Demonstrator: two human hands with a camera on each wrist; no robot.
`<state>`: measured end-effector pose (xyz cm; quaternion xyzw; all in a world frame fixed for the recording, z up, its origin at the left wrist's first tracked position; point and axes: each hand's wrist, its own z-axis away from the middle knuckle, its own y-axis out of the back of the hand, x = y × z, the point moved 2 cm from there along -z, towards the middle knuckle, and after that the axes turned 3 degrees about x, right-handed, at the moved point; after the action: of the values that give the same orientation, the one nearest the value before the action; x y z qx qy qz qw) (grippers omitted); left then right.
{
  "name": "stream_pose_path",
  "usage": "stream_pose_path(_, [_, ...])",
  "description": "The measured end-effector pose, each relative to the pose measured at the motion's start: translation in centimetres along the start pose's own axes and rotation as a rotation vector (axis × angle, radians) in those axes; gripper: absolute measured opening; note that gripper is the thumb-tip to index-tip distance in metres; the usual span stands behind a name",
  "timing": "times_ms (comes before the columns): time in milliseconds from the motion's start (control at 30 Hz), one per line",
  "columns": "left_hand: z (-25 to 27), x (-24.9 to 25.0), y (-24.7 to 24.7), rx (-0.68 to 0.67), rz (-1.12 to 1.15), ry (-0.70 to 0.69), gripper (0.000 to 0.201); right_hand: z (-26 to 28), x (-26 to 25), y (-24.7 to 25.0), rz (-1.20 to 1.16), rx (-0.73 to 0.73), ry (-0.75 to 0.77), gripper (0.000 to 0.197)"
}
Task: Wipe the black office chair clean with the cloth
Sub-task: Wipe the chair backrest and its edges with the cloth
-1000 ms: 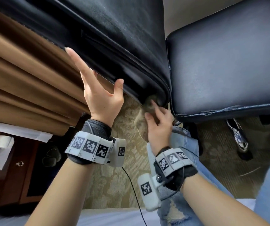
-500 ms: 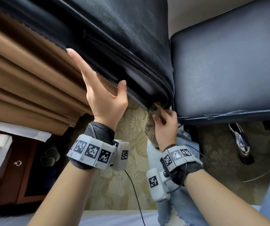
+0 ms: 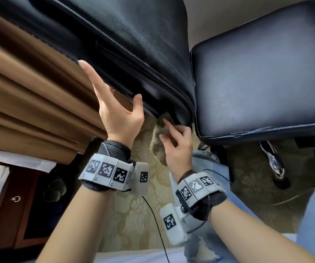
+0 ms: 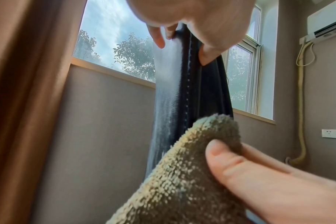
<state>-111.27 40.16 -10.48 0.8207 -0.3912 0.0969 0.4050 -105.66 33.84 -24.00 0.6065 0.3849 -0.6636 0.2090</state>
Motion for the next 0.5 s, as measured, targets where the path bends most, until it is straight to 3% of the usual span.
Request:
stream_pose_path(133, [-0.3,-0.4,-0.1,-0.012,0.014,-0.012,0.097,-0.9,1.3,-1.0,-0.031,0.037,-0.076,0.047])
stream_pose_path(333, [-0.6,-0.8,-0.4,0.000,0.057,-0.018,0.095,-1.8,5.4,1.9,-0.009,0.142,-0.326,0.036])
stream_pose_path(500, [-0.5,-1.2,-0.5,0.017,0.074,0.001,0.094,-1.2,6.6,3.0,0.001,0.211,-0.381,0.037])
